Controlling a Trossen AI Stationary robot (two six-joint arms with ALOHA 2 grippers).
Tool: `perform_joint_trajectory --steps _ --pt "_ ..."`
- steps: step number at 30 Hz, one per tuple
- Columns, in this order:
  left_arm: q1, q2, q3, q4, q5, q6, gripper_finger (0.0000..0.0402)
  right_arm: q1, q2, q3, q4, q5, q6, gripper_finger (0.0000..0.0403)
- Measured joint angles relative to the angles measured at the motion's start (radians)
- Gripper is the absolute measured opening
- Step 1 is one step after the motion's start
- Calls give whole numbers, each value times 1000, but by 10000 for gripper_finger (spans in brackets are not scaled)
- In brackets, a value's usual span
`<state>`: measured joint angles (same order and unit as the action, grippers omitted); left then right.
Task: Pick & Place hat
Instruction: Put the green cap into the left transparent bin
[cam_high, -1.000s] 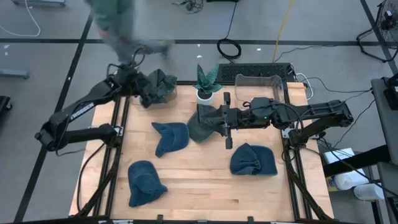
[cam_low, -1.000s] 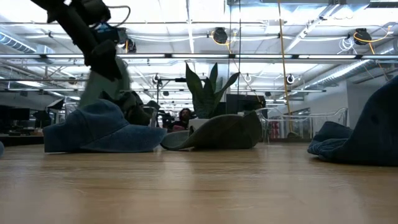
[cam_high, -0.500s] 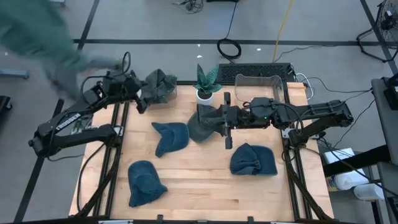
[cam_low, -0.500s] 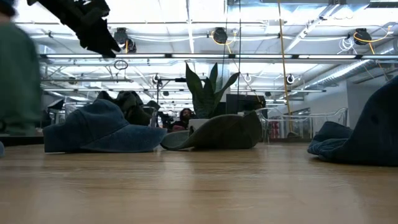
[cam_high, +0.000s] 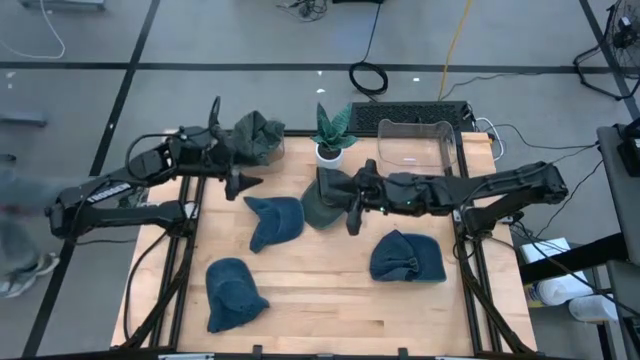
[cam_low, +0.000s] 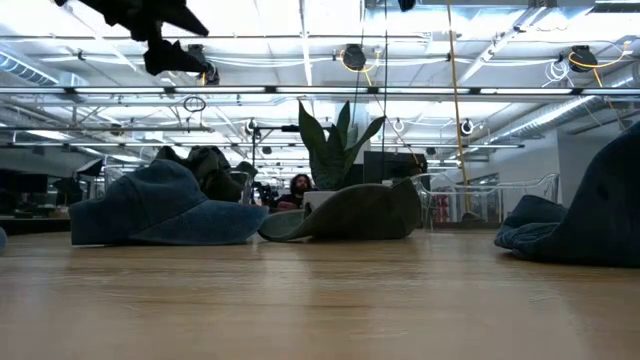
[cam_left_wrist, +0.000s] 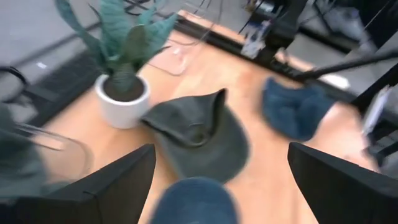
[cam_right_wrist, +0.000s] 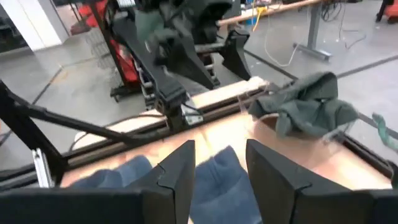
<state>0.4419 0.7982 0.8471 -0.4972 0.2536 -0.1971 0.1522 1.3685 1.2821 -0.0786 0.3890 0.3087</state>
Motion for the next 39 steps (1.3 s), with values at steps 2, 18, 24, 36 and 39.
perform_joint_trajectory --steps 2,18,24,36,39 --pt "-22 17 0 36 2 -74 372 5 -1 -24 1 0 -7 130" --pt "-144 317 0 201 10 -100 347 54 -16 -109 0 -1 -55 130" --pt "-155 428 0 277 3 -102 352 103 -65 -109 0 -1 -75 130" --pt "-154 563 0 379 -225 -169 347 226 -147 -109 0 -1 -171 130" --pt "-154 597 0 418 -234 -156 342 243 -148 -109 0 -1 -172 130"
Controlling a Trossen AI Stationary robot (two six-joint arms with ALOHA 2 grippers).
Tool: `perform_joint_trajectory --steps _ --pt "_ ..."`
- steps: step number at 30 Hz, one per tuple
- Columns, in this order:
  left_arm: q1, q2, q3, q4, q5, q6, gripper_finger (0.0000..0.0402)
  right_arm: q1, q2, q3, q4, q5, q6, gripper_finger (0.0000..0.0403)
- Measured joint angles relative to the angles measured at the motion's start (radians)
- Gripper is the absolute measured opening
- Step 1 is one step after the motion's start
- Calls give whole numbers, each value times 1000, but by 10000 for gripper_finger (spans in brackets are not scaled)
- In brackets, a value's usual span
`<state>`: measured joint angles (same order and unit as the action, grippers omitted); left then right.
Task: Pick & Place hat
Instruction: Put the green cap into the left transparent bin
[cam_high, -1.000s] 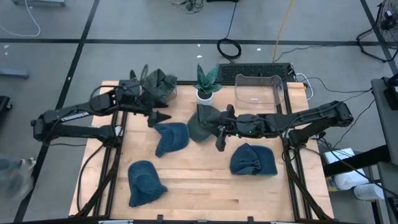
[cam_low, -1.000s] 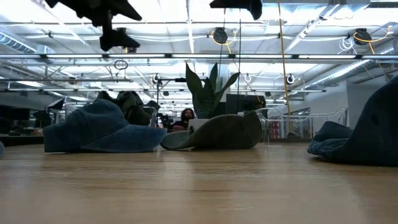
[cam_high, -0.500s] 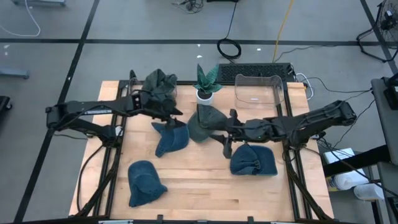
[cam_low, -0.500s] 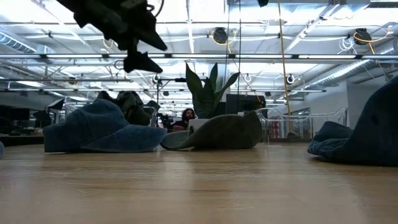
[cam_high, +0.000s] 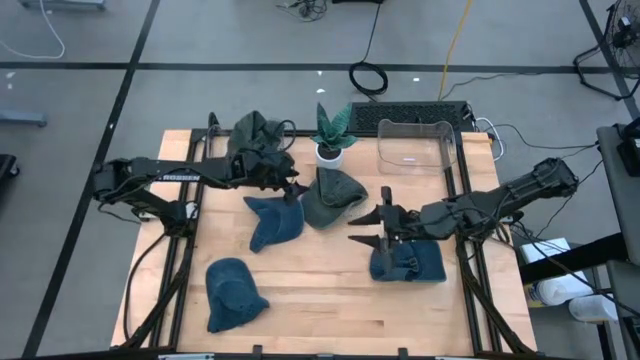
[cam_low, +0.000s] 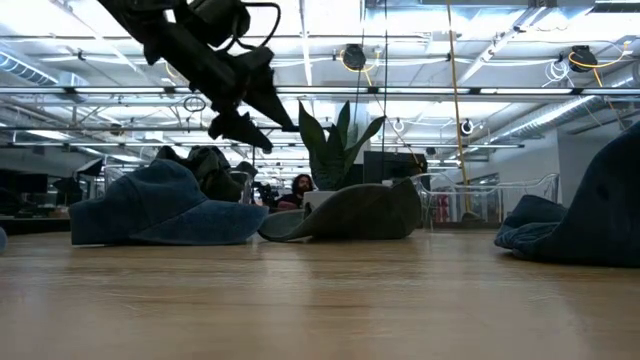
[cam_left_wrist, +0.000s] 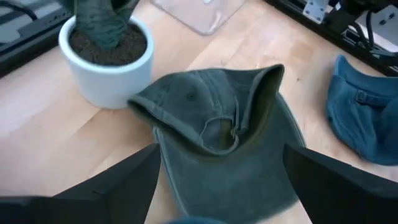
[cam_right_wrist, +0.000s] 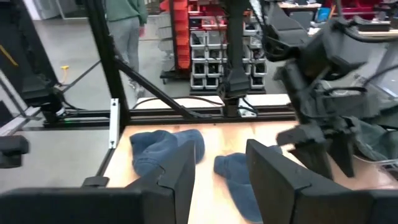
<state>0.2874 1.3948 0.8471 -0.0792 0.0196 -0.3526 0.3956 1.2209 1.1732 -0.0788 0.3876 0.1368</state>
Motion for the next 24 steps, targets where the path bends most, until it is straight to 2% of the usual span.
perform_joint_trajectory --steps 8,13,16,24 --pt "14 122 0 119 -6 17 344 21 0 0 0 0 0 130" --pt "33 202 0 140 -7 10 336 25 0 0 -1 0 0 130" --pt "39 241 -1 140 -41 9 329 25 0 0 -6 0 0 130" --pt "42 296 0 156 -89 16 308 25 0 0 -6 0 0 130"
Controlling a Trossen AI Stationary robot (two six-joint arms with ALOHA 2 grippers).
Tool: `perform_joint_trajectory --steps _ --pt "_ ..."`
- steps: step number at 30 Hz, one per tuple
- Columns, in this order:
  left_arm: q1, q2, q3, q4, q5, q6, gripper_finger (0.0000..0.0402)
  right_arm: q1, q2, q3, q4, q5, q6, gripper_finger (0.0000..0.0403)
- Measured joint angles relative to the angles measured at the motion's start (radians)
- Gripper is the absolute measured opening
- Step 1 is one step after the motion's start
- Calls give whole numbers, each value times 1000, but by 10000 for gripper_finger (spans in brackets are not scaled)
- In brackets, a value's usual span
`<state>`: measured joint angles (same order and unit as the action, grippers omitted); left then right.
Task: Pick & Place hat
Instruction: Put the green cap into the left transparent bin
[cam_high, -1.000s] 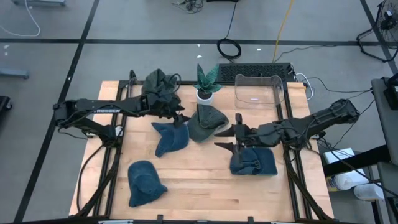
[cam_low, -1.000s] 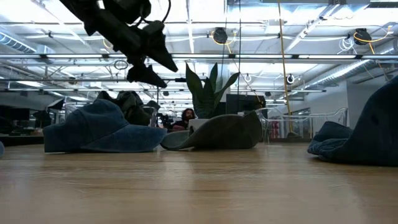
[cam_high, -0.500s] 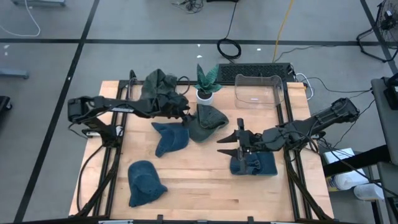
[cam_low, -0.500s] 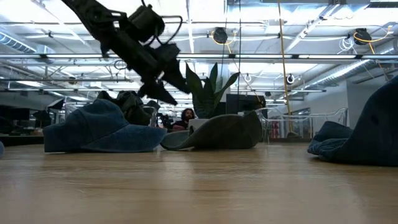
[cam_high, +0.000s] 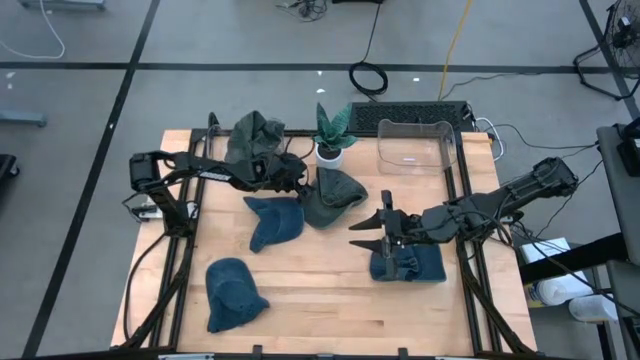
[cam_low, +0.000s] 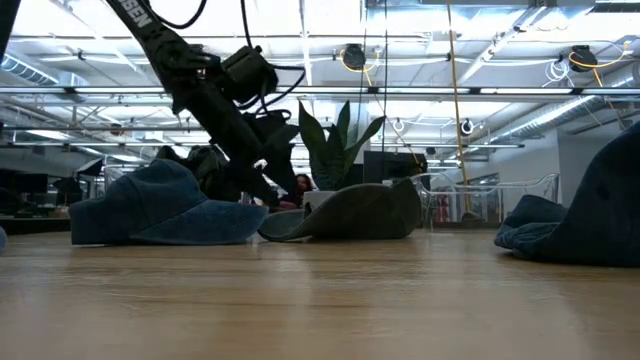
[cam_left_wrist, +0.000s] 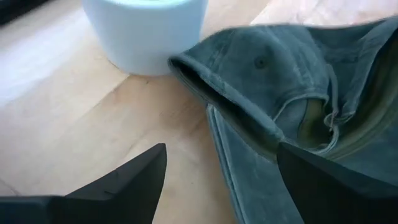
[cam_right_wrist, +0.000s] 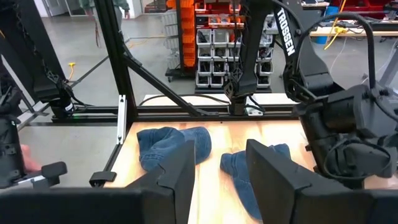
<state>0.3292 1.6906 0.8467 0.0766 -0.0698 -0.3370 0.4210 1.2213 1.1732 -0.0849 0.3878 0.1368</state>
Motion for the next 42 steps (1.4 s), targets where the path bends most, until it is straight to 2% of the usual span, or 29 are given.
perform_joint_trajectory --steps 8,15,18,20,23,27,32,34,36,42 --pt "7 82 0 21 36 -6 296 0 0 0 2 0 0 130" --pt "7 135 2 114 188 -39 304 0 0 0 2 0 0 130" --pt "6 135 10 116 212 -40 296 0 0 0 3 0 0 130" --pt "8 135 13 111 211 -40 274 0 0 0 2 0 0 130" --pt "7 135 13 105 211 -43 222 0 0 0 -1 1 0 130" --pt "7 135 13 105 220 -68 133 0 0 0 0 2 0 130" --pt "7 133 16 128 287 -99 24 0 0 0 0 2 6 130" --pt "7 132 16 146 312 -102 13 0 0 0 0 2 7 130" --pt "5 123 15 157 336 -123 19 0 0 0 0 2 8 130" --pt "-34 49 13 182 335 -96 9 0 0 0 3 3 8 130"
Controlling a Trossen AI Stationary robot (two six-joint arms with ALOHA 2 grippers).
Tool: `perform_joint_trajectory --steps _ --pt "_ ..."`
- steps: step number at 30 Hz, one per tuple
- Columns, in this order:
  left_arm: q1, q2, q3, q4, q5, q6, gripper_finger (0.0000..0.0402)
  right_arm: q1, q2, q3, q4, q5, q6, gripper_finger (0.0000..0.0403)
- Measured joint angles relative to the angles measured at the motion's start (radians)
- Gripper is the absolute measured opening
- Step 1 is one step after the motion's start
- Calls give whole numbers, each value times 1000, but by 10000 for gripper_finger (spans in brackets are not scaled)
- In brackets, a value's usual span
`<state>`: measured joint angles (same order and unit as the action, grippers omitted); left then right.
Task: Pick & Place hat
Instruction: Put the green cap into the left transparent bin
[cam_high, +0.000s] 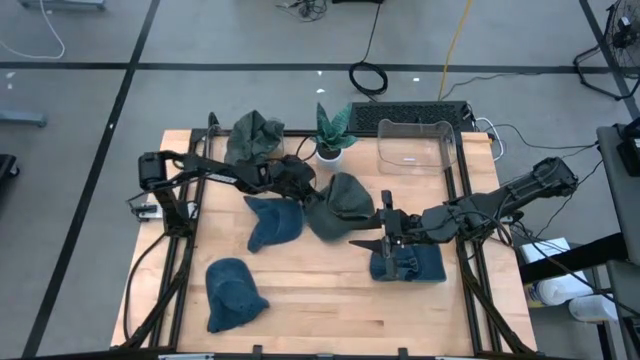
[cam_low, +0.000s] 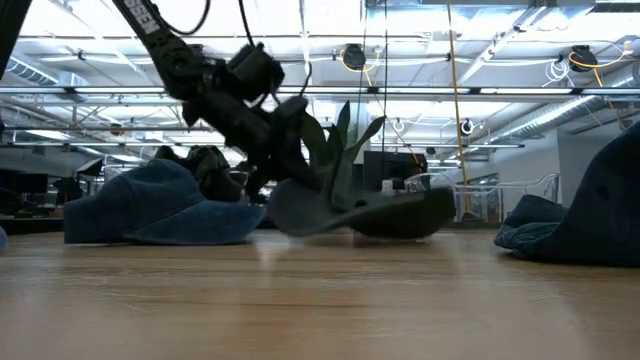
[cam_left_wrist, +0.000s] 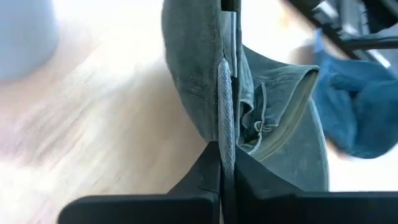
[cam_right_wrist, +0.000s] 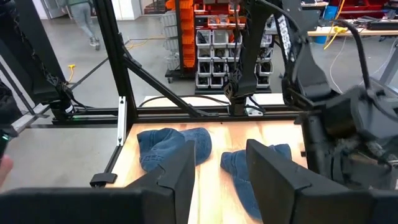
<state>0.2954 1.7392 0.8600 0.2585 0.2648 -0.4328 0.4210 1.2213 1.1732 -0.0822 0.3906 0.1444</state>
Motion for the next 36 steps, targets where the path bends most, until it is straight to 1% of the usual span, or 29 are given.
perform_joint_trajectory --steps 12,14,19,21,27,29,36 --pt "-72 -190 0 -9 -16 48 8 0 0 0 0 1 -11 130" --pt "-86 -229 0 -34 -33 66 8 0 0 0 0 1 -11 130" --pt "-120 -332 0 -130 -127 120 8 0 0 0 0 1 -11 130" --pt "-135 -368 0 -144 -165 132 8 0 0 0 0 1 -18 130" --pt "-171 -500 0 -248 -252 169 8 0 0 0 0 1 -41 130" --pt "-183 -540 0 -261 -291 180 8 0 0 0 0 1 -41 130" --pt "-207 -690 0 -397 -435 226 8 0 0 0 1 1 -41 130"
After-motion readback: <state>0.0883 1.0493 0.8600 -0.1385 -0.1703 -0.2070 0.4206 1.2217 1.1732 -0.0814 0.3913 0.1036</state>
